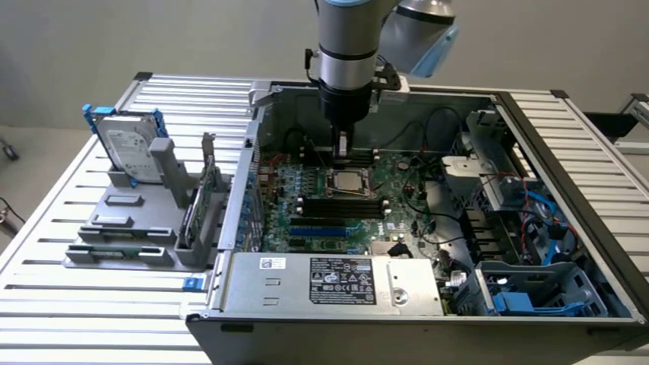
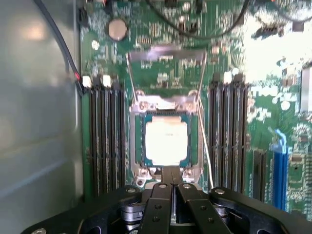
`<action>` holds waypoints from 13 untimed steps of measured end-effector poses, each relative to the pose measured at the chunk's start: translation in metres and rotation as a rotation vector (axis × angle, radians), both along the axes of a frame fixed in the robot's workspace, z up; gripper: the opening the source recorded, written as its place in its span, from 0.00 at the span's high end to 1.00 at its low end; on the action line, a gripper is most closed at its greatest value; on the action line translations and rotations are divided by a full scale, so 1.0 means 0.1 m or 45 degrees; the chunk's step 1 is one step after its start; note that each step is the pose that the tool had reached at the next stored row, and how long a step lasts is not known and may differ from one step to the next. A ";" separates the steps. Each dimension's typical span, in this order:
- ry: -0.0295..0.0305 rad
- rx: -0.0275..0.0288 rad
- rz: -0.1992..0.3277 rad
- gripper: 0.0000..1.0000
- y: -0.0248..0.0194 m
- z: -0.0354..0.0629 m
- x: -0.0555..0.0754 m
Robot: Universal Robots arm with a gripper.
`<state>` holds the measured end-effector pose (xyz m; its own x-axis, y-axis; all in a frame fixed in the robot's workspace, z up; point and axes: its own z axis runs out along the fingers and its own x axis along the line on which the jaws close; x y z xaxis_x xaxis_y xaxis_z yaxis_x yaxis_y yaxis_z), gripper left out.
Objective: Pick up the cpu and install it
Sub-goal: 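Close the cpu cover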
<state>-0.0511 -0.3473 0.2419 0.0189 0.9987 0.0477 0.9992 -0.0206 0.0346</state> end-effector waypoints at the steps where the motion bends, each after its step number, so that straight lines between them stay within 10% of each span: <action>1: -0.0001 0.0002 0.000 0.89 0.000 0.032 0.05; 13: 0.0000 0.0004 0.000 0.89 0.000 0.266 0.60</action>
